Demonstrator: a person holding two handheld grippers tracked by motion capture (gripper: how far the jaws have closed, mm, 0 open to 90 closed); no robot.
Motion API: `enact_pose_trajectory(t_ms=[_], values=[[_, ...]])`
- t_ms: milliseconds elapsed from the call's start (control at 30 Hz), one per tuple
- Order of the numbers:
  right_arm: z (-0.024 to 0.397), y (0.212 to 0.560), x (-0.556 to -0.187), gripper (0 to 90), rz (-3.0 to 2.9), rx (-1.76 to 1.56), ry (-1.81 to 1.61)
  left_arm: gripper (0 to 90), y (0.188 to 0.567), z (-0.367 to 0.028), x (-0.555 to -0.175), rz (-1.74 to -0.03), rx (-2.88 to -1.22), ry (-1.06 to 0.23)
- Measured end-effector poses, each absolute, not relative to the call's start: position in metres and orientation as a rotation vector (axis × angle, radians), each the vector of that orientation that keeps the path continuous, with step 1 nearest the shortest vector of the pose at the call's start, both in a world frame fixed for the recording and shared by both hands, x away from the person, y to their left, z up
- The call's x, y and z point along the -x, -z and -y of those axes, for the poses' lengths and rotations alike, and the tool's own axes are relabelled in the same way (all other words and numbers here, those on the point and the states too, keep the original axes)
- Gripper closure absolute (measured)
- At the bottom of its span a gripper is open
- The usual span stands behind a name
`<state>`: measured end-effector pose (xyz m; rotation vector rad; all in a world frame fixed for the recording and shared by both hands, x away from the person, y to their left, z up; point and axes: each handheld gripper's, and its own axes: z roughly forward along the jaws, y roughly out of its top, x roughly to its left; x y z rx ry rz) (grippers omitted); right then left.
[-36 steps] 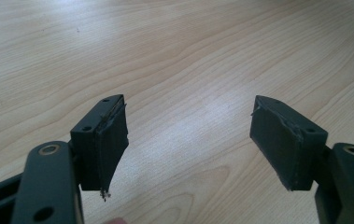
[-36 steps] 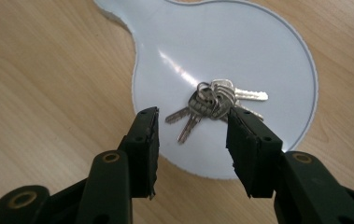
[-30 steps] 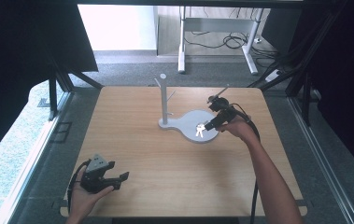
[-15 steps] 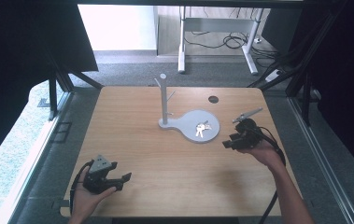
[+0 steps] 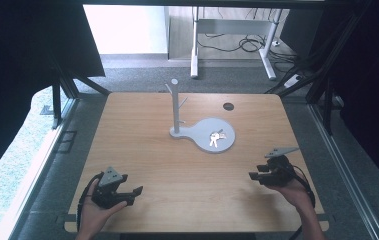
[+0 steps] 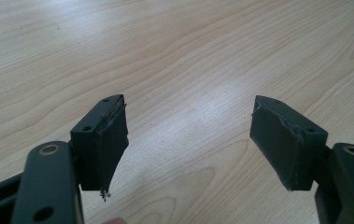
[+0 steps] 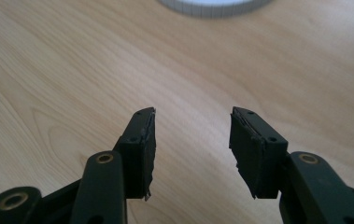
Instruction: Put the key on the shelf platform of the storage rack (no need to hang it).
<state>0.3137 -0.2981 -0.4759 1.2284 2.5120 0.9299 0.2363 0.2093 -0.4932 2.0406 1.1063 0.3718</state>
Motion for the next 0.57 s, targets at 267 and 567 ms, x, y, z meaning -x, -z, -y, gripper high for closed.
enact_pose_trajectory(t_ms=[267,567], values=[[0.299,0.495,-0.313,51.1,-2.468,-1.267,-0.953,27.8,0.496,-0.206,-0.237,-1.104,-2.054,-0.367],[0.305,0.504,-0.3,45.7,-2.382,-1.251,-1.059,27.8,0.496,-0.208,-0.237,-1.108,-2.048,-0.37]])
